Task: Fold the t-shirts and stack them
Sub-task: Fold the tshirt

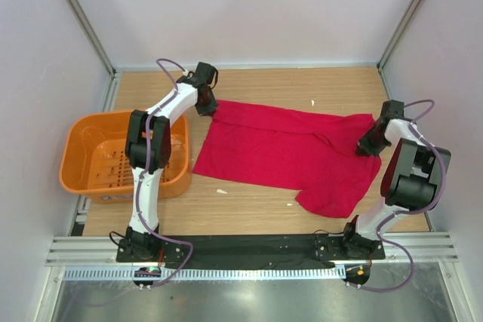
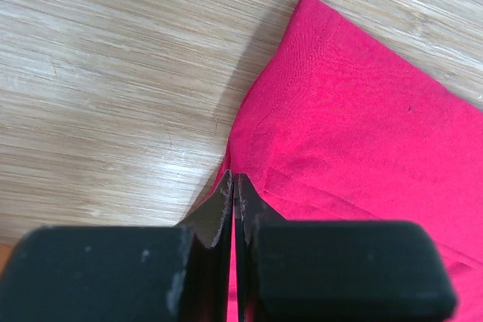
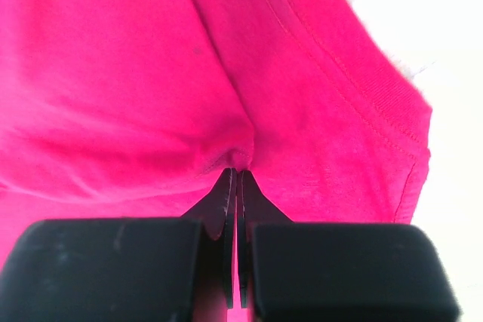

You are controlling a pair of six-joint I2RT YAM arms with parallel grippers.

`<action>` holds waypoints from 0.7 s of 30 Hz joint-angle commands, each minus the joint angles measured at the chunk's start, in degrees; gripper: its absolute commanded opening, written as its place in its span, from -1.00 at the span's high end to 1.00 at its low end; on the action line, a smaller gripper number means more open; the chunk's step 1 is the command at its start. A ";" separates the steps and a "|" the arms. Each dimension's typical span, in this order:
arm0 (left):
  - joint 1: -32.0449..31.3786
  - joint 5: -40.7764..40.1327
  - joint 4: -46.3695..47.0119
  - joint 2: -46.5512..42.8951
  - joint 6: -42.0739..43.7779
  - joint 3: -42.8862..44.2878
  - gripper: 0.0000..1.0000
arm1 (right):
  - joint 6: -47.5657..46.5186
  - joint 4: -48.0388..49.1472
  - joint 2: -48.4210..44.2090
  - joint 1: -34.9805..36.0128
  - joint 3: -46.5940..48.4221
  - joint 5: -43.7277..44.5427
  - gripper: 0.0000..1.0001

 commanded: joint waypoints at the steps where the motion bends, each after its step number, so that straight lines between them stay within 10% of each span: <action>1: 0.15 -0.62 0.81 -4.02 1.79 3.01 1.00 | 0.38 -0.94 -0.25 -0.36 6.37 1.71 0.98; 21: 0.41 0.70 11.26 4.59 8.57 15.93 1.00 | 2.04 8.79 14.94 -1.76 40.56 -4.70 0.98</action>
